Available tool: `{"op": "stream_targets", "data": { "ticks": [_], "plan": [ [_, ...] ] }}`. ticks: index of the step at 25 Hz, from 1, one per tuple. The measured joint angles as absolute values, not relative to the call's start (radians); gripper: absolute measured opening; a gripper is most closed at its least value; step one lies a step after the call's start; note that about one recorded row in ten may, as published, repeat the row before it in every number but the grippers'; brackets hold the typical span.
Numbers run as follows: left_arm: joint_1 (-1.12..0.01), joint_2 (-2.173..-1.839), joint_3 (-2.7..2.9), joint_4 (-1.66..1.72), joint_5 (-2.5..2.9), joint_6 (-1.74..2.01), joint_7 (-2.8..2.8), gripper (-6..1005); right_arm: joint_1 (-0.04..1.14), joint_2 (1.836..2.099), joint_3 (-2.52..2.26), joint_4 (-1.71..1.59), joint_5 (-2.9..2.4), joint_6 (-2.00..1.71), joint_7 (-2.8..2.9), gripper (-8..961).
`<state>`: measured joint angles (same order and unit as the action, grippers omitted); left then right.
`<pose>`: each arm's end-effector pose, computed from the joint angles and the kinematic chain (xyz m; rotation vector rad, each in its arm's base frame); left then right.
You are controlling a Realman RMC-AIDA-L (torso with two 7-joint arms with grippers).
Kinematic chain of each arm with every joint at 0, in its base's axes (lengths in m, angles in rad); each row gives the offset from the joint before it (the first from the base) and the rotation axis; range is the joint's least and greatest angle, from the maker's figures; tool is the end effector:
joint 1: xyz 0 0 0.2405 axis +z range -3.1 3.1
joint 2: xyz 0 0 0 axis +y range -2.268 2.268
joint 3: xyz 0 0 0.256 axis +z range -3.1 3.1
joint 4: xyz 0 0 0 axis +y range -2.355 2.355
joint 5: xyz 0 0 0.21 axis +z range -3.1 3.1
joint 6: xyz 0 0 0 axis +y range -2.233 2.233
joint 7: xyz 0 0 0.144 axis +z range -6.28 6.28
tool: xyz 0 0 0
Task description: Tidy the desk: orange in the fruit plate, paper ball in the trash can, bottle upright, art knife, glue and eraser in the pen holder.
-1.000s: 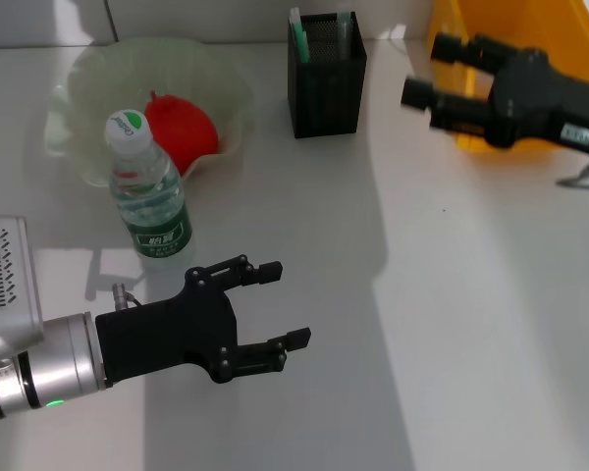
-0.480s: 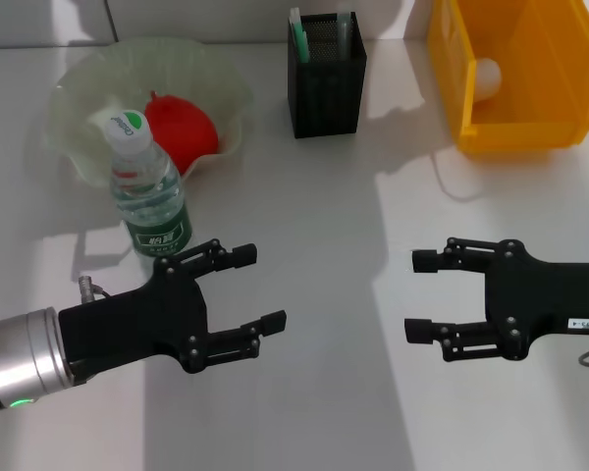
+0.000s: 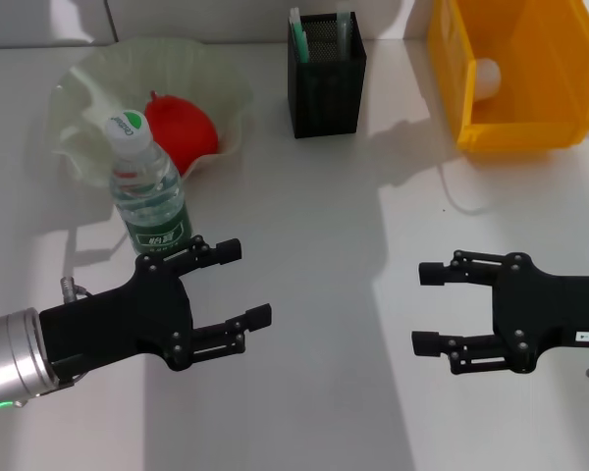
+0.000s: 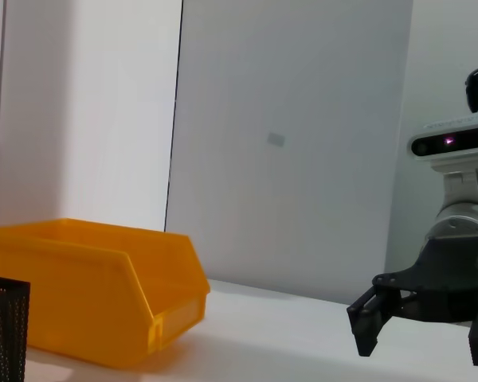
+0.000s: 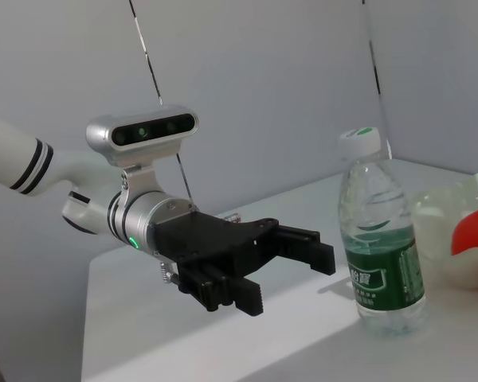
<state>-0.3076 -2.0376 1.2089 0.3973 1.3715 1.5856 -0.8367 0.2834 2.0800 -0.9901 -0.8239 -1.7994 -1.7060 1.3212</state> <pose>-0.2859 0.2480 -0.0401 -2.6512 -0.3279 -0.9872 0.2700 0.2607 -0.0040 -2.8799 0.4876 0.7789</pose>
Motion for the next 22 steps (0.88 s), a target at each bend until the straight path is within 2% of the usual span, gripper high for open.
{"op": "stream_targets", "data": {
  "ticks": [22],
  "plan": [
    [-0.305, -2.046, 1.215, 0.395, 1.371, 1.585, -0.837, 800, 0.293, 2.08, -0.976, -0.821, -1.796, -1.699, 1.321, 826]
  ]
}}
